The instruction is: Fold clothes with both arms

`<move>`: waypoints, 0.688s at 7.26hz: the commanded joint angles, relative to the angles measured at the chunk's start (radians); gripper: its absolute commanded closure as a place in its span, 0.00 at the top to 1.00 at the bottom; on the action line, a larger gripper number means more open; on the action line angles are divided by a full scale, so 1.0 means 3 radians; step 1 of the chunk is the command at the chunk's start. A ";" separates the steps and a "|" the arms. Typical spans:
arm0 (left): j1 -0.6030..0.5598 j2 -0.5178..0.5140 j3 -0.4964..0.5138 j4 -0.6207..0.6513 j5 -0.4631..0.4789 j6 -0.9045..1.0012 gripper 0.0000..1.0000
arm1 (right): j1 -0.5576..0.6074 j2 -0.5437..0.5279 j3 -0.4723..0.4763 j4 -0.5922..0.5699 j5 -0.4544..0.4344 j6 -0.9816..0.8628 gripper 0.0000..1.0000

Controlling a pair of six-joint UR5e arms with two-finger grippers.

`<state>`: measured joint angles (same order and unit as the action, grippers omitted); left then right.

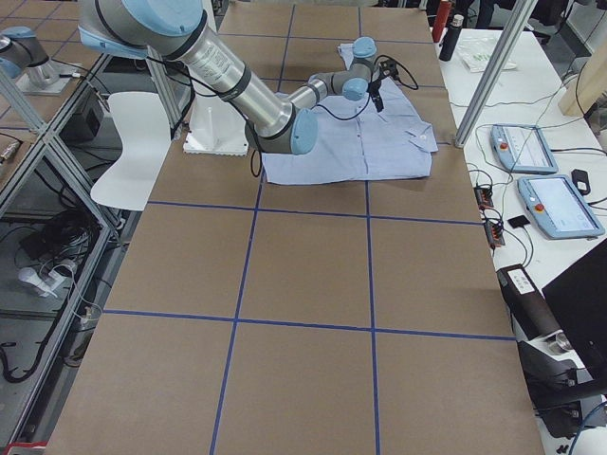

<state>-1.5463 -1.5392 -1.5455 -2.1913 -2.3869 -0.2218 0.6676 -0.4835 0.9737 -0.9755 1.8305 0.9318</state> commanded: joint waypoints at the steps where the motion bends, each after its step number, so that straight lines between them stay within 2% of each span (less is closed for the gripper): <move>1: 0.0000 -0.0028 -0.0003 0.0002 0.0000 -0.0002 1.00 | 0.0360 -0.0218 0.0016 0.0020 0.0201 -0.0231 0.99; 3: 0.0000 -0.0034 -0.0018 -0.0023 -0.0005 -0.0118 1.00 | 0.0530 -0.0366 0.0027 0.0025 0.0213 -0.0288 0.99; 5: 0.0000 -0.0034 -0.0038 -0.0023 -0.0005 -0.0140 1.00 | 0.0607 -0.0657 0.0027 0.0289 0.0213 -0.0406 0.99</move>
<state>-1.5462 -1.5491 -1.5540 -2.1973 -2.3882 -0.2578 0.8333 -0.6263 0.9819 -0.9398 1.8940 0.8252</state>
